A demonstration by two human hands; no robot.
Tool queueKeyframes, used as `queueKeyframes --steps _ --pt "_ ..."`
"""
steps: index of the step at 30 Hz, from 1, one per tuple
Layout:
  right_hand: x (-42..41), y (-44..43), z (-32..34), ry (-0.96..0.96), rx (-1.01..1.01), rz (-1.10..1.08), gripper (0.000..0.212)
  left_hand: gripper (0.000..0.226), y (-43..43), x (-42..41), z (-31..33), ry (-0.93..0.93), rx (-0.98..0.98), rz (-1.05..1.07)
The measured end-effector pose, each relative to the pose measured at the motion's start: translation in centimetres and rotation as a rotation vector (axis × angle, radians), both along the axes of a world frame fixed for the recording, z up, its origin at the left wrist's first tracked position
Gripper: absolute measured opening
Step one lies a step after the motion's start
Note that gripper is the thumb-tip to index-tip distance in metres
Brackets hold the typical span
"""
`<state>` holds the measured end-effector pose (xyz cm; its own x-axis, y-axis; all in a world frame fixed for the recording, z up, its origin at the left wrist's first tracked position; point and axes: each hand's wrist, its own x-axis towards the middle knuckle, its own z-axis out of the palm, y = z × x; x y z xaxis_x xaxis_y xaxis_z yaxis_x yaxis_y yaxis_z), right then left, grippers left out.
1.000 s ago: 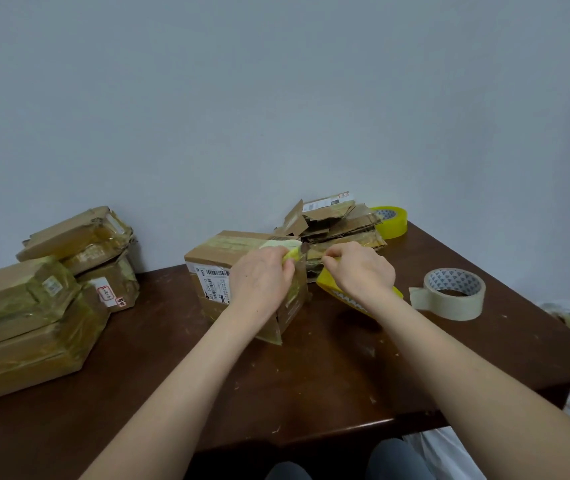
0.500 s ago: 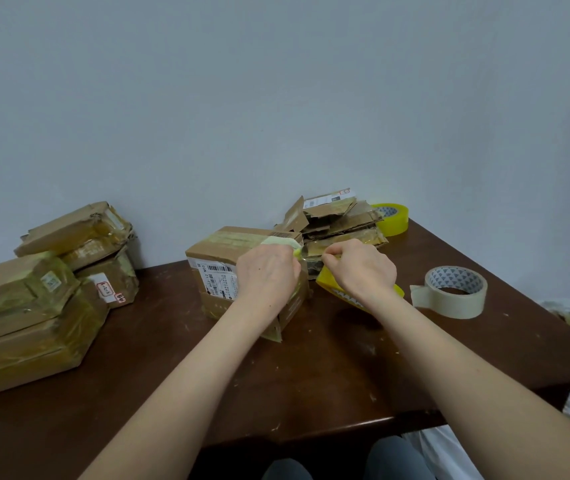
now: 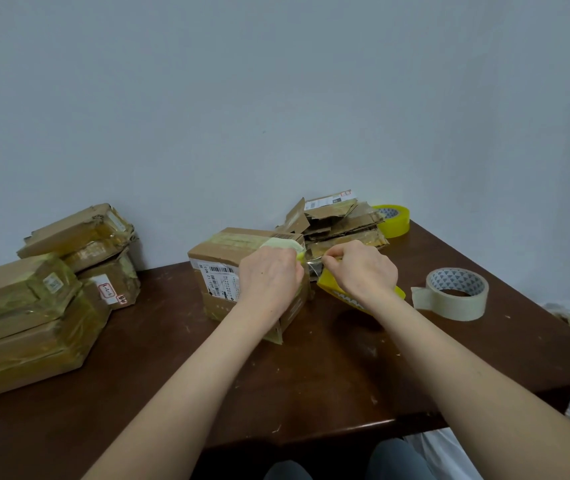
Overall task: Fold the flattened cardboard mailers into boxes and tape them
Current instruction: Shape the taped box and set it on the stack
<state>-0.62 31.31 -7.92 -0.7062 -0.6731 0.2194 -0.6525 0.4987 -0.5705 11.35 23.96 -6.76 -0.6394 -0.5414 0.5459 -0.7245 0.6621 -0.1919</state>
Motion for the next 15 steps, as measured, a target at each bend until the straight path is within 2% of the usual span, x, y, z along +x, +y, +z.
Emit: queueKeyframes --steps 4,10,15 --pt "0.0 0.0 -0.1 0.006 -0.002 0.002 0.026 0.03 0.1 -0.1 0.1 -0.03 -0.001 0.007" --pt "-0.3 -0.1 0.1 -0.017 -0.018 0.002 0.026 0.031 0.0 1.0 0.3 0.089 0.074 -0.072" --pt "-0.3 -0.1 -0.1 -0.008 -0.02 -0.006 0.025 0.03 0.2 0.6 0.2 0.016 0.028 -0.043"
